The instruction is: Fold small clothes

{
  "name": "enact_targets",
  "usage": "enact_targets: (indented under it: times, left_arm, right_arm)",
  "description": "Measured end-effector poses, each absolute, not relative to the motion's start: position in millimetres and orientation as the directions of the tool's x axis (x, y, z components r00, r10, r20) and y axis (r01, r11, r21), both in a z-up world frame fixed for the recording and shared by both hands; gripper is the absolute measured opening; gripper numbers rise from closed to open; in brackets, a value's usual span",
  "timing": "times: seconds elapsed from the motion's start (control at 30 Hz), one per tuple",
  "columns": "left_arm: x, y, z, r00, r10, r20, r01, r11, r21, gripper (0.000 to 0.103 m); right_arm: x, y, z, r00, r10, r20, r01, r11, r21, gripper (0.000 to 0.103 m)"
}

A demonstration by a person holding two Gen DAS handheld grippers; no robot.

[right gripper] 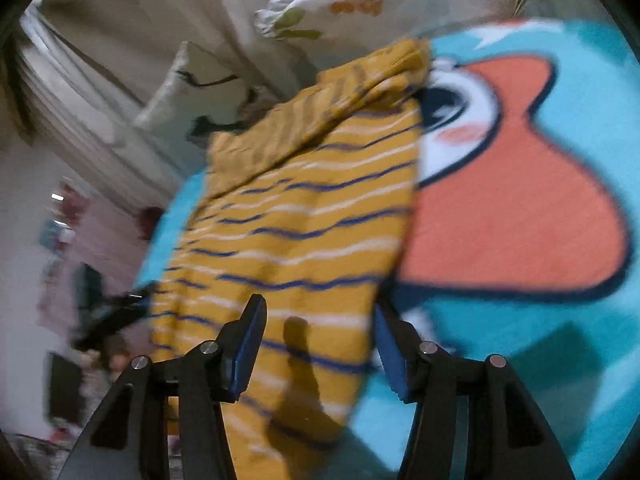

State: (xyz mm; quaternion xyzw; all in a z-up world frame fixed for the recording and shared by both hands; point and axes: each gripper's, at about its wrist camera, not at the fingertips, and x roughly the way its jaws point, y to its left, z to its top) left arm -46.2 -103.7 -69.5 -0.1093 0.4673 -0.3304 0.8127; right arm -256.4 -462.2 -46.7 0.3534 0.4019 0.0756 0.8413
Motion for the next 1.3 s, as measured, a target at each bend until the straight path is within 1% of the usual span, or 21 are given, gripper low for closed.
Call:
enact_targets:
  times: [0.03,0.07,0.1,0.13,0.27,0.4,0.63,0.7,0.73,0.77,0.8,0.87,0.93,0.97,1.03,1.13,1.2,1.3]
  left_arm:
    - [-52.7,-103.0,-70.7,0.333,-0.649,-0.684,0.442,0.748,-0.495,0.049]
    - [-56.2,-101.5,-71.6,0.326,-0.657,-0.680,0.444,0.741,-0.503,0.046]
    - [-60.7,-99.6,-72.3,0.319,-0.665,-0.675,0.444,0.734,-0.513,0.040]
    - [-64.3,-96.9,-73.0,0.312,-0.674,-0.670,0.441,0.727,-0.526,0.038]
    - [-77.7,-85.6,-75.4,0.299,-0.709,-0.639,0.431,0.698,-0.572,0.038]
    - [-91.3,-80.5,-78.3,0.309,-0.713,-0.629,0.440,0.694,-0.570,0.038]
    - [-108.4,-86.2,-77.7,0.331,-0.691,-0.643,0.464,0.712,-0.526,0.040]
    - [-113.7,-89.7,-78.1,0.339,-0.673,-0.657,0.465,0.727,-0.505,0.040]
    - [-115.5,-91.4,-78.4,0.341,-0.660,-0.670,0.465,0.738,-0.489,0.032]
    - [-116.2,-92.4,-78.5,0.348,-0.640,-0.685,0.463,0.753,-0.468,0.024]
    - [-115.6,-92.2,-79.9,0.349,-0.620,-0.703,0.455,0.768,-0.451,0.010]
    - [-112.8,-85.7,-81.5,0.343,-0.624,-0.703,0.429,0.769,-0.473,0.009]
    - [-109.1,-75.4,-78.7,0.354,-0.623,-0.698,0.392,0.776,-0.494,0.008]
    - [-107.7,-67.8,-74.6,0.369,-0.629,-0.684,0.377,0.774,-0.508,0.008]
    - [-109.2,-52.8,-64.8,0.393,-0.651,-0.650,0.363,0.759,-0.540,0.008]
    - [-118.2,-33.5,-44.3,0.423,-0.694,-0.582,0.384,0.719,-0.579,0.008]
    - [-129.3,-28.3,-29.8,0.439,-0.704,-0.558,0.417,0.710,-0.568,0.008]
    - [-150.0,-24.0,-18.3,0.449,-0.704,-0.550,0.461,0.710,-0.532,0.008]
  right_arm:
    - [-254.4,-452.9,-47.4,0.668,0.419,-0.615,0.143,0.739,0.659,0.058]
    - [-255.5,-444.9,-46.5,0.669,0.423,-0.612,0.125,0.747,0.653,0.058]
    - [-257.2,-438.9,-45.9,0.666,0.439,-0.604,0.108,0.744,0.659,0.058]
    - [-259.2,-433.8,-45.8,0.667,0.456,-0.589,0.091,0.735,0.672,0.058]
    - [-269.3,-417.3,-44.4,0.671,0.489,-0.558,0.066,0.709,0.702,0.058]
    - [-282.3,-407.1,-43.5,0.676,0.515,-0.527,0.046,0.685,0.727,0.058]
    - [-291.4,-380.0,-40.0,0.674,0.456,-0.581,0.062,0.749,0.660,0.056]
    - [-291.7,-374.1,-40.0,0.678,0.418,-0.605,0.085,0.772,0.630,0.053]
    - [-293.0,-372.9,-40.2,0.680,0.404,-0.612,0.093,0.780,0.619,0.051]
    - [-294.3,-371.9,-40.8,0.682,0.387,-0.620,0.107,0.787,0.608,0.046]
    - [-295.4,-372.3,-41.8,0.683,0.370,-0.630,0.125,0.790,0.600,0.041]
    - [-293.5,-376.3,-44.2,0.680,0.351,-0.644,0.163,0.784,0.599,0.018]
    - [-294.1,-384.1,-45.8,0.683,0.359,-0.636,0.181,0.760,0.624,0.013]
    - [-295.8,-386.4,-43.8,0.688,0.355,-0.633,0.189,0.755,0.628,0.008]
    - [-301.6,-390.8,-35.8,0.709,0.347,-0.614,0.190,0.744,0.640,0.008]
    - [-316.6,-393.1,-15.5,0.750,0.362,-0.554,0.137,0.734,0.665,0.007]
    - [-325.8,-387.6,-2.3,0.760,0.379,-0.528,0.097,0.737,0.669,0.007]
    - [-340.2,-373.6,9.0,0.752,0.406,-0.519,0.044,0.754,0.655,0.007]
